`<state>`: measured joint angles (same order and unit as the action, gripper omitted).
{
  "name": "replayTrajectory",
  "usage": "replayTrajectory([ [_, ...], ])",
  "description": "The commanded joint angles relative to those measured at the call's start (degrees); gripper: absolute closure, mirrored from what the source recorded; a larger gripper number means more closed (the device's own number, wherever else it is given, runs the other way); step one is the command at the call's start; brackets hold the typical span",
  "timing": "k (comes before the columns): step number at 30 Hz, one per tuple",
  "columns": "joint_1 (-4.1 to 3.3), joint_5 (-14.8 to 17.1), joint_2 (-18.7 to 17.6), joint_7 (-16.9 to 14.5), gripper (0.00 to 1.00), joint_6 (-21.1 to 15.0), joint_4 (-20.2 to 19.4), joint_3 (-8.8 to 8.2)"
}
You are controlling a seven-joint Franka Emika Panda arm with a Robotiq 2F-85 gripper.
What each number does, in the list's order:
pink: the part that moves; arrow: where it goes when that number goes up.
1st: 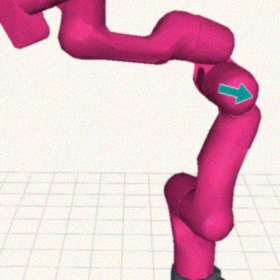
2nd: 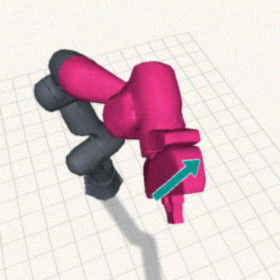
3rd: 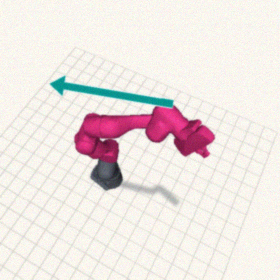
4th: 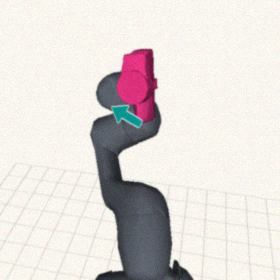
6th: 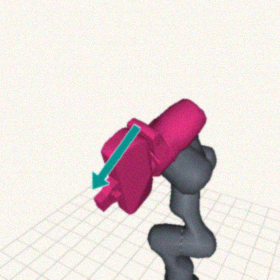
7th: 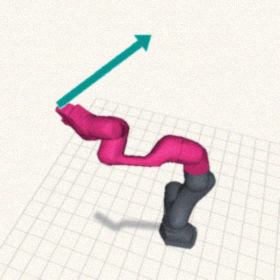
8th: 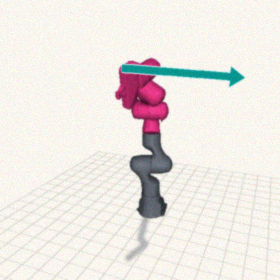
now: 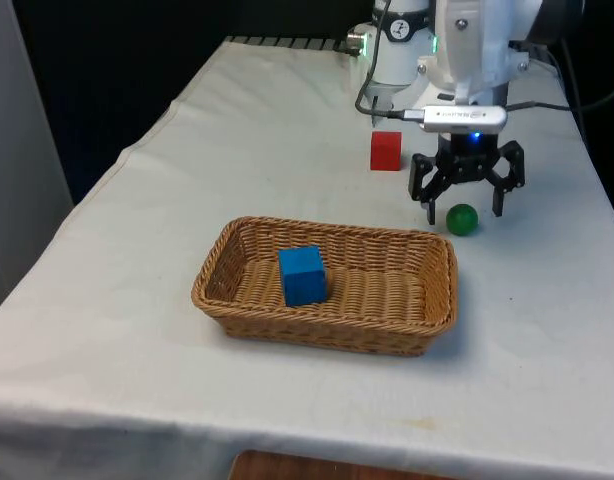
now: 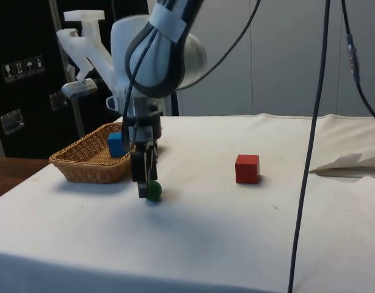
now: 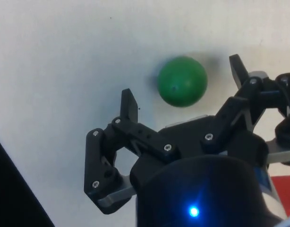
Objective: Place all non-red objects into the basket.
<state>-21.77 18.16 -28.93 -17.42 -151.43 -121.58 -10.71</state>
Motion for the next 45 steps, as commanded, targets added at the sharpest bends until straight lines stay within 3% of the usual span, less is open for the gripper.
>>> replayTrajectory([
  [1, 0.86, 1.5, -0.2, -1.2, 0.00, -0.8, 0.2, 1.20],
  [2, 0.00, 0.3, -0.2, -0.2, 0.00, -0.3, 0.0, 0.06],
  [3, 0.92, 1.8, -0.5, -1.4, 0.00, -1.0, 0.2, 1.26],
  [6, 1.09, 3.0, -1.3, -2.3, 0.00, -2.0, 0.3, 1.60],
  [10, 1.09, 4.4, -2.1, -3.4, 0.00, -3.0, 0.4, 1.83],
  [11, 0.23, 3.1, -2.0, -2.4, 0.04, -2.4, 0.2, 0.69],
  [12, 1.15, 4.5, -2.2, -3.5, 0.04, -3.2, 0.4, 1.89],
  [14, 1.20, 4.6, -2.4, -3.6, 0.21, -3.3, 0.4, 2.01],
  [15, 1.32, 4.6, -2.5, -3.6, 0.43, -3.5, 0.5, 2.12],
  [19, 1.38, 4.6, -2.6, -3.7, 0.92, -3.7, 0.5, 2.18],
  [20, 0.57, 3.3, -2.4, -2.6, 1.00, -3.0, 0.3, 0.92],
  [21, 1.43, 4.7, -2.6, -3.7, 1.00, -3.7, 0.5, 2.23],
  [26, 1.55, 4.8, -2.7, -3.7, 1.00, -3.8, 0.5, 2.41],
  [29, 1.38, 4.5, -2.2, -3.5, 1.00, -3.4, 0.4, 2.12],
  [30, 0.69, 3.4, -2.5, -2.7, 1.00, -3.0, 0.4, 1.15],
  [31, 1.26, 4.2, -1.7, -3.3, 1.00, -2.9, 0.3, 1.83],
  [37, 0.80, 3.4, 1.4, -2.6, 1.00, -0.8, -0.5, 0.86],
  [38, 0.74, 3.4, 0.5, -2.6, 1.00, -1.4, -0.1, 0.97],
  [45, 0.80, 3.2, 4.6, -2.6, 1.00, 1.5, -0.9, 0.40],
])
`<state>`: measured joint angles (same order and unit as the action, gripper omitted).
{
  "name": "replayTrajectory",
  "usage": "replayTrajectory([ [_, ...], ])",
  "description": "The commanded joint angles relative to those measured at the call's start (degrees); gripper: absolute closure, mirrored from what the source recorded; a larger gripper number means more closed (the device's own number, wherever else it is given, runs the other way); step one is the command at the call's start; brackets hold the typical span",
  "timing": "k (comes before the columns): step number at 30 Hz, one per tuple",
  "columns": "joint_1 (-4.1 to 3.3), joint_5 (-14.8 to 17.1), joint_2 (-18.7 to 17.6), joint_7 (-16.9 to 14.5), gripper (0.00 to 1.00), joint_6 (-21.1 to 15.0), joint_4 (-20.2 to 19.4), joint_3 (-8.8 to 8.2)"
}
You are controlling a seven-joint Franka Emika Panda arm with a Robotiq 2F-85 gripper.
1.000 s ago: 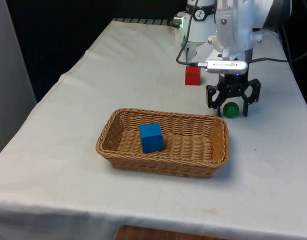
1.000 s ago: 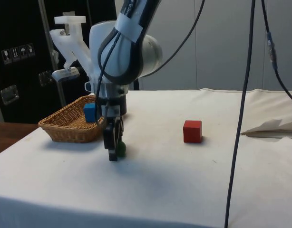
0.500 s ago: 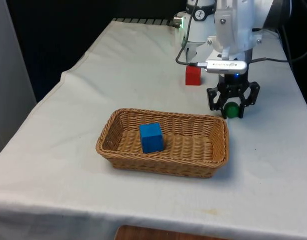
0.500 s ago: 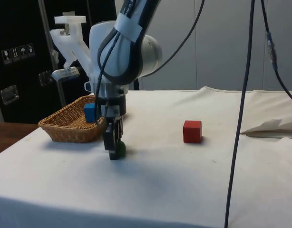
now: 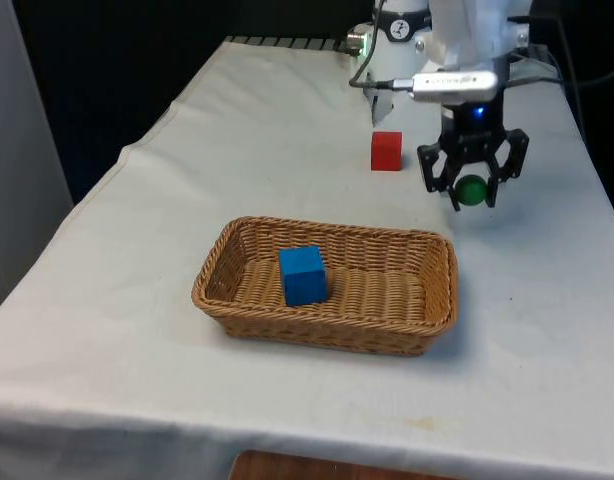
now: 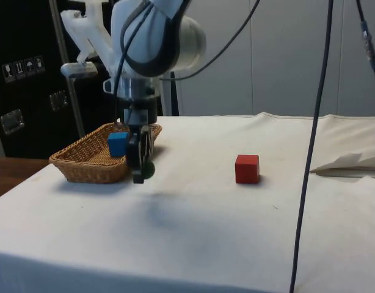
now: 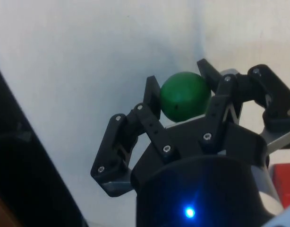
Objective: Place all non-red objects into the basket.
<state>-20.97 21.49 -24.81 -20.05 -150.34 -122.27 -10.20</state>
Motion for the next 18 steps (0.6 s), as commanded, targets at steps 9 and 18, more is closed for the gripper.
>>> replayTrajectory([
  [9, 0.40, 0.2, 3.2, -0.2, 1.00, 2.5, 0.2, -0.11],
  [18, 0.92, -0.1, 5.0, -0.4, 1.00, 5.4, 1.9, -0.74],
])
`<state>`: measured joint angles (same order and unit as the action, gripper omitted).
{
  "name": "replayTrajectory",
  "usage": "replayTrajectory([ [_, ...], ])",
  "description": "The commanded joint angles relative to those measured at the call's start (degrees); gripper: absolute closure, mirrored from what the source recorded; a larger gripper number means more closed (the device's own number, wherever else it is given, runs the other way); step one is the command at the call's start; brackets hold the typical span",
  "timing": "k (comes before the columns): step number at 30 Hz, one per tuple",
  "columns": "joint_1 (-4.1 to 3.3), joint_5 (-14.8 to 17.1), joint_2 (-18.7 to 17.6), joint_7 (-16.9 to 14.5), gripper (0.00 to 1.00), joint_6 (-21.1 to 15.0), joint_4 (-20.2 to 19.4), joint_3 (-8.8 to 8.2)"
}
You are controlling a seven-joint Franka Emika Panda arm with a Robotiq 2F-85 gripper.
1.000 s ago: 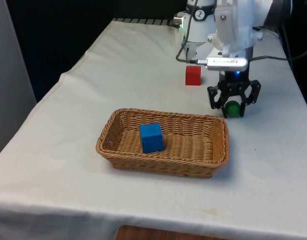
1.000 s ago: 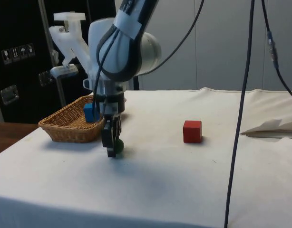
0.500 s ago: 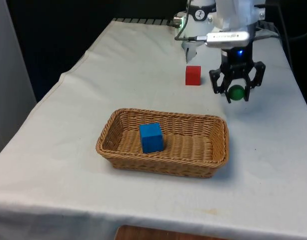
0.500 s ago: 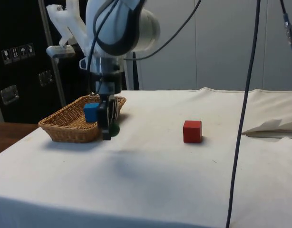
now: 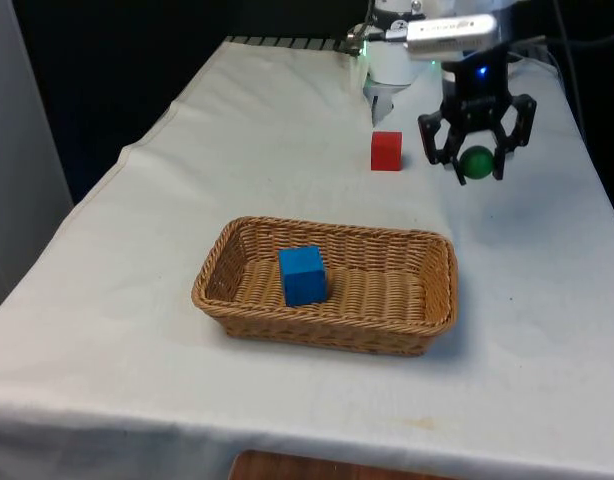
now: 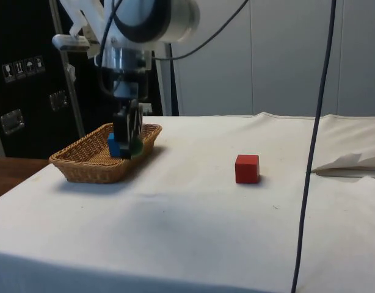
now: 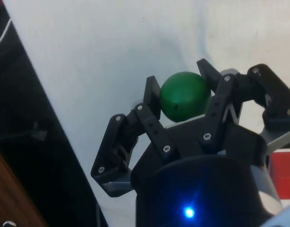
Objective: Place all non-red objects into the basket.
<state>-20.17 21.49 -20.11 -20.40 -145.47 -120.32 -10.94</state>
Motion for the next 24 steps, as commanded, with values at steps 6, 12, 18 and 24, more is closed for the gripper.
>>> replayTrajectory([
  [6, 0.34, 0.0, -0.4, 0.1, 1.00, 3.0, 3.6, -0.29],
  [12, 0.92, 0.5, -3.7, -0.1, 1.00, 4.9, 8.7, -0.11],
  [18, 1.26, 0.8, -6.4, -0.2, 1.00, 6.1, 12.6, -0.17],
  [24, 1.72, 0.8, -9.6, 0.0, 1.00, 8.0, 17.5, -0.46],
])
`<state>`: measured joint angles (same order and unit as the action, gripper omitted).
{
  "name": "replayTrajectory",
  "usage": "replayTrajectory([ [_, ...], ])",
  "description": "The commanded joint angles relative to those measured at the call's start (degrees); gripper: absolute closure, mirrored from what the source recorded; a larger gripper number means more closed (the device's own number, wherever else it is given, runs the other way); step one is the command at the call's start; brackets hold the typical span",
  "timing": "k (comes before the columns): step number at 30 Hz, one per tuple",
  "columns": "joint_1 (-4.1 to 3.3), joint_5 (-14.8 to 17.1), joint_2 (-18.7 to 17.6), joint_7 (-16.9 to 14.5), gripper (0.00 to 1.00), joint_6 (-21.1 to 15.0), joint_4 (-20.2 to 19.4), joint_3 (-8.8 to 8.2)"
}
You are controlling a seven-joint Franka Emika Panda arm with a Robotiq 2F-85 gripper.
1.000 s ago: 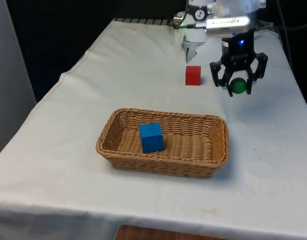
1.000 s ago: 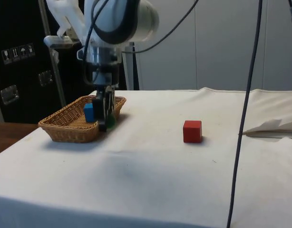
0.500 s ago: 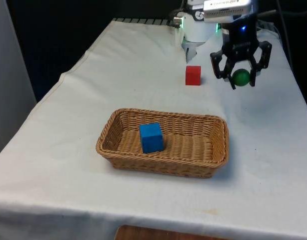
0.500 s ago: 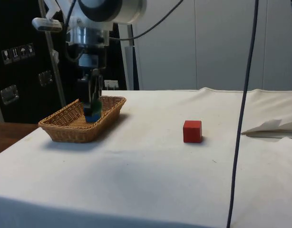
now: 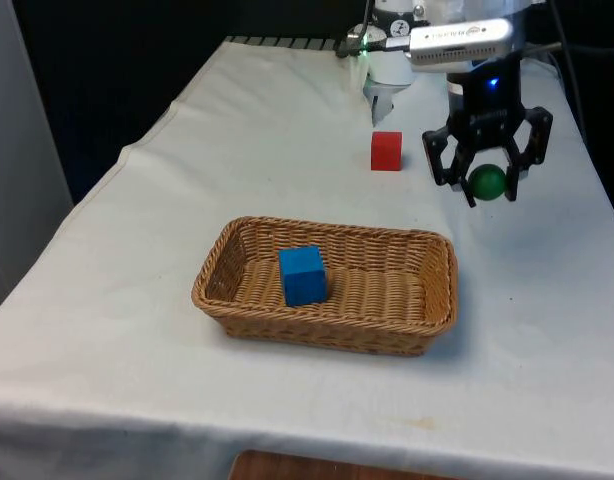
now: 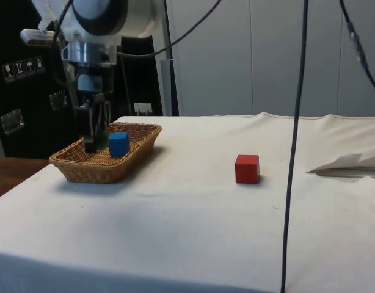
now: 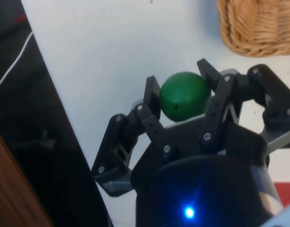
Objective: Place all non-red objects into the basket.
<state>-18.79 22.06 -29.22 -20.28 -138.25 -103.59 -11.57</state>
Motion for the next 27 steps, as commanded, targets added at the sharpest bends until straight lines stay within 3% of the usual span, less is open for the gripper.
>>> replayTrajectory([
  [1, 0.40, 0.2, -1.0, -0.1, 1.00, 1.1, 1.5, 0.11],
  [6, 0.80, 0.2, -4.4, 0.0, 1.00, 2.6, 6.4, -0.17],
  [7, 0.52, 0.1, -4.0, 0.0, 1.00, 1.9, 5.9, -0.34],
  [14, 1.72, 0.3, -9.3, -0.3, 1.00, 4.0, 12.8, -0.52],
  [15, 1.20, 0.2, -9.0, 0.0, 1.00, 3.2, 12.2, -0.80],
  [16, 1.83, 0.3, -9.9, -0.3, 1.00, 4.1, 13.5, -0.63],
  [18, 2.23, 0.4, -11.5, -0.7, 1.00, 4.7, 15.4, -1.15],
  [24, 2.98, 0.9, -14.1, -2.0, 1.00, 5.9, 18.5, -2.52],
  [25, 2.41, 0.7, -13.7, -1.5, 1.00, 5.3, 17.9, -2.75],
  [26, 3.15, 1.0, -14.5, -2.3, 1.00, 6.0, 18.9, -2.75],
  [27, 3.21, 1.3, -14.8, -2.6, 1.00, 6.1, 19.3, -3.04],
])
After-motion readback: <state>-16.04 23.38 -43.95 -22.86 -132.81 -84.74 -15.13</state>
